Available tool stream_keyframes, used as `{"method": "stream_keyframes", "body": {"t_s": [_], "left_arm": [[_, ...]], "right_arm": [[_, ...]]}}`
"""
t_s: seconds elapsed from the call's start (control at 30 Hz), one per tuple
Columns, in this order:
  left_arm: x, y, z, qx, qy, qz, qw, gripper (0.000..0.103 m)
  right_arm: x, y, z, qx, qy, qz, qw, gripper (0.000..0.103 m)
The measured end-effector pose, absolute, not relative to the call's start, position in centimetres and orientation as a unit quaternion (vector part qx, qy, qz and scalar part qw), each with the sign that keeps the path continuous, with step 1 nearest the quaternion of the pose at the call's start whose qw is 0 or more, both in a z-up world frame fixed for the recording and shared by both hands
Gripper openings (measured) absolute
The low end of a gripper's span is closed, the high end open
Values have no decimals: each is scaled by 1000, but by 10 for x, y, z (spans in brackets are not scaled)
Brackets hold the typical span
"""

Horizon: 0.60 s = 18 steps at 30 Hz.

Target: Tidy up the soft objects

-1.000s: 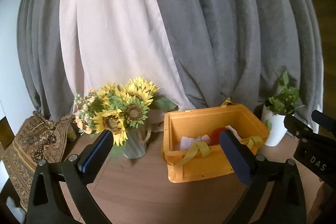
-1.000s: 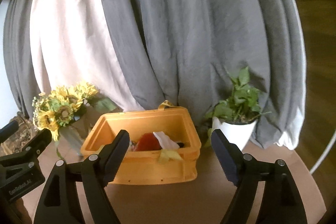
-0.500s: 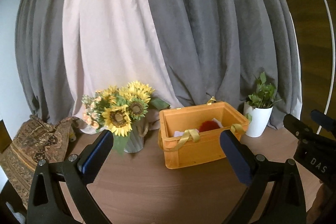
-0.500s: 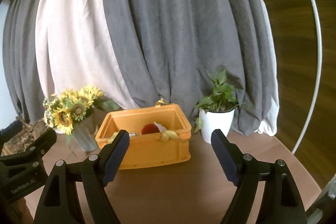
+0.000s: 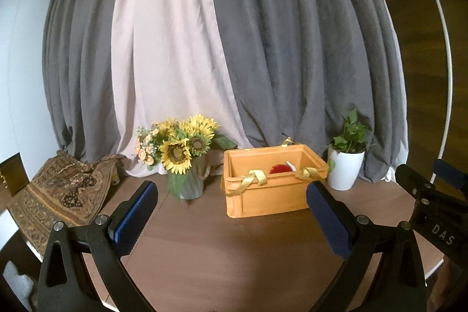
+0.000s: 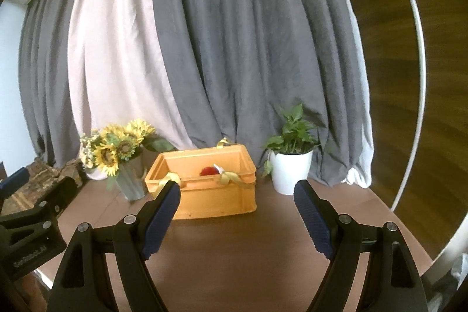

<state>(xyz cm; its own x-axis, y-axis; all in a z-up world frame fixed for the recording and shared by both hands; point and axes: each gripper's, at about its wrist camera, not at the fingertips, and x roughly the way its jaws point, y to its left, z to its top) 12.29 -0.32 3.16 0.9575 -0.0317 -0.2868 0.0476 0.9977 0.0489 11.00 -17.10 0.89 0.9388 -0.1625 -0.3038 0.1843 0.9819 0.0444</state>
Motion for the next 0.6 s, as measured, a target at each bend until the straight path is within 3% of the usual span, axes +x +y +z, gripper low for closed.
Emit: {"method": "stream_keyframes", "body": {"t_s": [0.6], "left_arm": [[32,-6,37,30,133,-15,991,103]], "right_arm": [[16,-174,11,34,138,-76,987,81]]}}
